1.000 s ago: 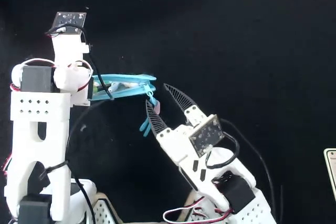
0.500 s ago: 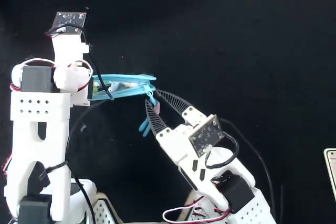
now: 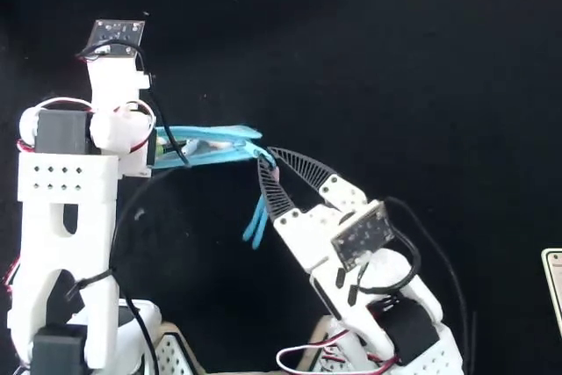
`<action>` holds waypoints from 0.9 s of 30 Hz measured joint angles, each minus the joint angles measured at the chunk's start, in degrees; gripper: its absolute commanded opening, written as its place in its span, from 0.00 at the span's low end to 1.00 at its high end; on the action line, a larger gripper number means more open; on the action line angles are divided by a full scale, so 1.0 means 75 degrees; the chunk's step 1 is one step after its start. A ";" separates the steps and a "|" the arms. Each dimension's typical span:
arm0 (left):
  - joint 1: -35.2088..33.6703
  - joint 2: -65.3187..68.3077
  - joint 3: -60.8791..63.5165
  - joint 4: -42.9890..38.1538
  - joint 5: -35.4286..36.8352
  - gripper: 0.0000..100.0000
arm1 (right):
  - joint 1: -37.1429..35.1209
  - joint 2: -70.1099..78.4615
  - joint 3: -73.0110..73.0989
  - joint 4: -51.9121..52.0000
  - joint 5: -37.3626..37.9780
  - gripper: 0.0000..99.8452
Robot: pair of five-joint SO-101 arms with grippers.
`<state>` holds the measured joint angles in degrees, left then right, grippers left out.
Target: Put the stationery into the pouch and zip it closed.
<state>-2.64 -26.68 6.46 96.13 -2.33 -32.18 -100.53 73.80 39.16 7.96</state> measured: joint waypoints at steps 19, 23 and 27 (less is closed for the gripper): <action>-0.0023 0.0105 -0.0926 0.0059 0.0023 0.21 | 0.0047 0.3423 -0.2450 0.0762 0.0785 0.01; -0.0023 0.0105 -0.1946 0.0293 0.0023 0.21 | 0.0047 0.3856 -0.2696 0.0785 0.0797 0.01; -0.0012 0.0105 -0.3106 0.0586 0.0012 0.21 | 0.0059 0.3927 -0.2860 0.0785 0.0797 0.01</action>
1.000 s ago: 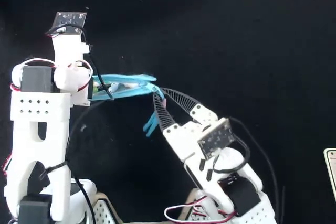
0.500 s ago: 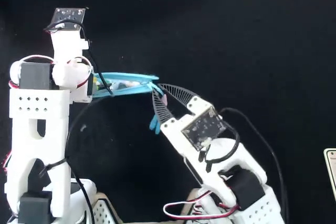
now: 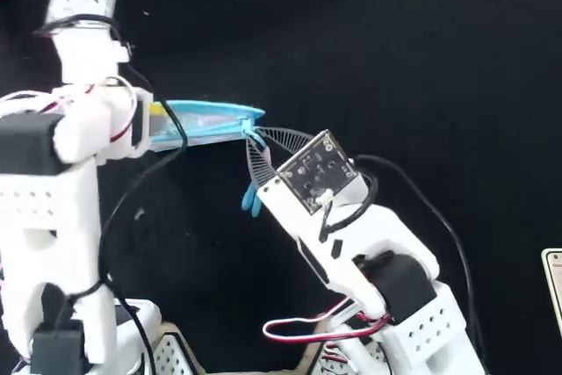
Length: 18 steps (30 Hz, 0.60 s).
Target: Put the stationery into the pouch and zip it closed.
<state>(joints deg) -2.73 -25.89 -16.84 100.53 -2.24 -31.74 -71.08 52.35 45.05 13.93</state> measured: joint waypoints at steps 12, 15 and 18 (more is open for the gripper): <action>0.0000 -0.2731 0.0164 0.0012 -0.0985 0.21 | 0.0340 0.0070 -0.0516 0.0000 0.0340 0.01; 0.0316 -0.3657 0.1078 0.0012 -0.1664 0.21 | 0.0352 0.0070 -0.0516 0.0000 0.0445 0.01; 0.0985 -0.4478 0.2368 0.0012 -0.2321 0.21 | 0.0352 0.0094 -0.0610 0.0000 0.0469 0.01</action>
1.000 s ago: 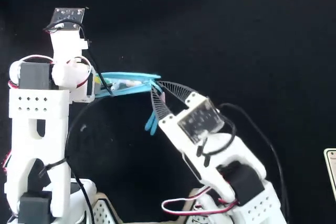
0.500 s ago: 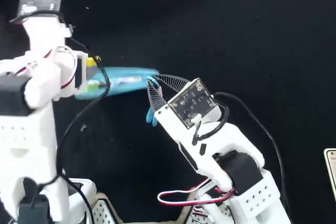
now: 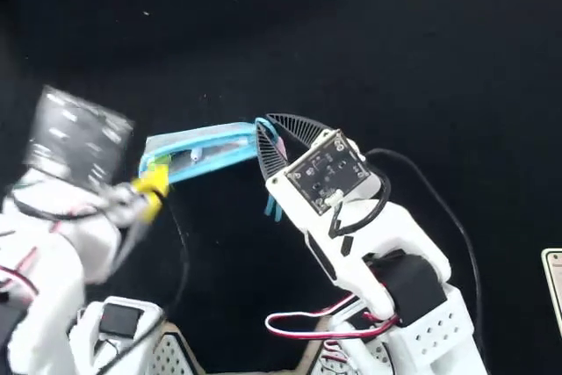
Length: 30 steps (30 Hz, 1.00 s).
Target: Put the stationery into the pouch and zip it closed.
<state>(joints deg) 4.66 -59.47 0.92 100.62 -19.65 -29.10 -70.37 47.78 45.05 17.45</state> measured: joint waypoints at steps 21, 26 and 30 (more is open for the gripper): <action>-0.0527 -0.1266 0.5556 -0.4243 0.0234 0.21 | -0.0105 0.1078 -0.2051 0.2004 0.0012 0.01; -0.0574 -0.1289 0.6599 -0.6330 0.1735 0.21 | -0.1067 0.1078 -0.2133 0.2520 0.0012 0.01; -0.0645 -0.1313 0.6763 -0.7455 0.2637 0.21 | -0.1524 0.1078 -0.2215 0.2532 0.0012 0.01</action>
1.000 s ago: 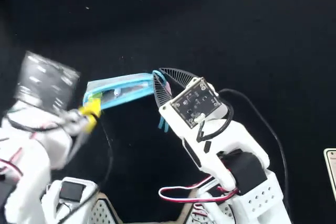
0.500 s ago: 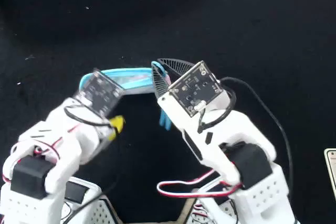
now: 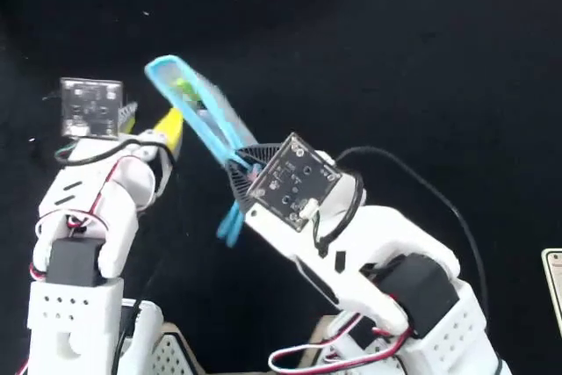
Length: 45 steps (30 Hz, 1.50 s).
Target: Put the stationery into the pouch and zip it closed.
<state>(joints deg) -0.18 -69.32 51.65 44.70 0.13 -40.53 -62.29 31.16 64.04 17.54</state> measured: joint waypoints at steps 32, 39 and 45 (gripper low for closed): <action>0.2180 -0.2426 -0.0293 0.4454 0.0563 0.28 | -0.0094 0.0762 -0.0469 -0.0246 0.0785 0.01; 0.3141 -0.4478 0.0574 0.4442 0.0012 0.28 | -0.0094 0.0762 -0.0469 -0.0270 0.0785 0.01; 0.3434 -0.4607 0.0797 0.4103 -0.0012 0.28 | -0.0094 0.0762 -0.0469 -0.0281 0.0785 0.01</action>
<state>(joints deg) 25.58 -103.87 57.63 75.47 0.04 -41.23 -56.57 27.65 61.93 23.43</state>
